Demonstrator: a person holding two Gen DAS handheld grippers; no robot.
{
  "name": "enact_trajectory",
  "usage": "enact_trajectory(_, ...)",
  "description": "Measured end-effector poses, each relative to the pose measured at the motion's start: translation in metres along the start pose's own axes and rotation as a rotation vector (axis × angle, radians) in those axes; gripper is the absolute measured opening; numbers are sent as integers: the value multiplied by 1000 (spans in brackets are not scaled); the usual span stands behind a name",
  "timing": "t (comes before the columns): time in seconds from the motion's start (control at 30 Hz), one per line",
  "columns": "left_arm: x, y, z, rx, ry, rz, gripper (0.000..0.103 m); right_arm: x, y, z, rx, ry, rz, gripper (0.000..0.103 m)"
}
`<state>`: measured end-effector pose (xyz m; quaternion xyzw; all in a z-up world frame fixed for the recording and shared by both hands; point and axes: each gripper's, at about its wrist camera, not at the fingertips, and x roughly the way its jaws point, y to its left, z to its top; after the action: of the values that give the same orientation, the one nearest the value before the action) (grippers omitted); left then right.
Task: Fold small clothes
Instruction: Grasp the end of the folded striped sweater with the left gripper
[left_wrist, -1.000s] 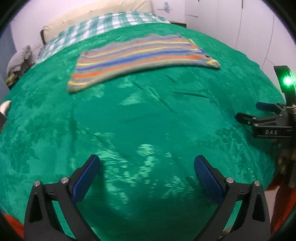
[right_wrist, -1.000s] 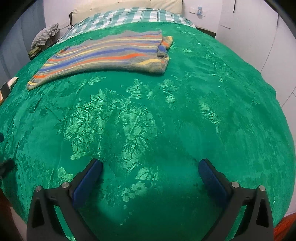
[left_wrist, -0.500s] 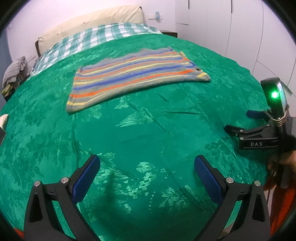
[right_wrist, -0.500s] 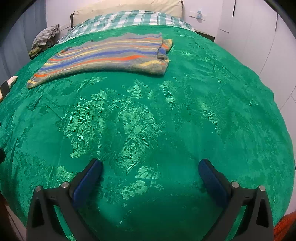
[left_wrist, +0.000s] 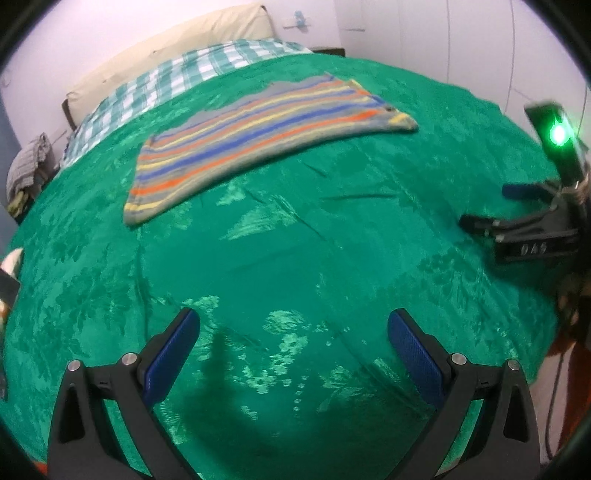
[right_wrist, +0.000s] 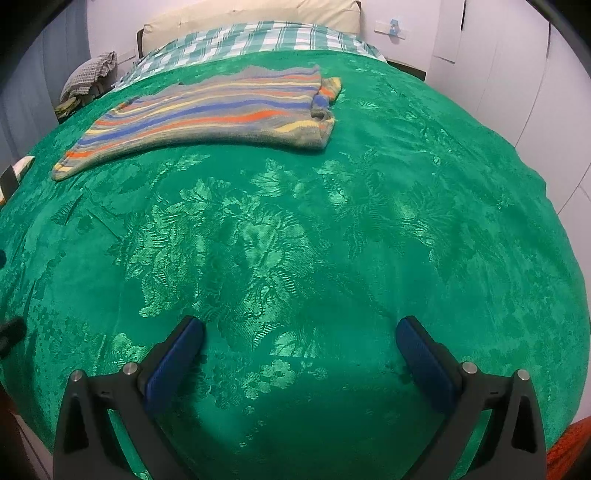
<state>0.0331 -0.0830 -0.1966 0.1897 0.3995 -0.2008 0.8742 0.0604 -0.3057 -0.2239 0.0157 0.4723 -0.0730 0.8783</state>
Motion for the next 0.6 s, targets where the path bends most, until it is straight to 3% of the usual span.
enact_trajectory(0.13,-2,-1,5,4,1,13,102,-8,-8,14,16,57,49,102)
enact_trajectory(0.2,-1,-2,17,2,-20,-4,102,-21,-25,26,91,8,136,102)
enact_trajectory(0.3,13,-14,47,51,-54,-25,102,-29,-56,55,137,-70,199,102)
enact_trajectory(0.43,56,-54,107,170,-92,-45,102,-1,-92,121,125,-81,316,102)
enact_trajectory(0.6,102,-107,155,311,-134,-83,101,79,-120,204,187,61,514,99)
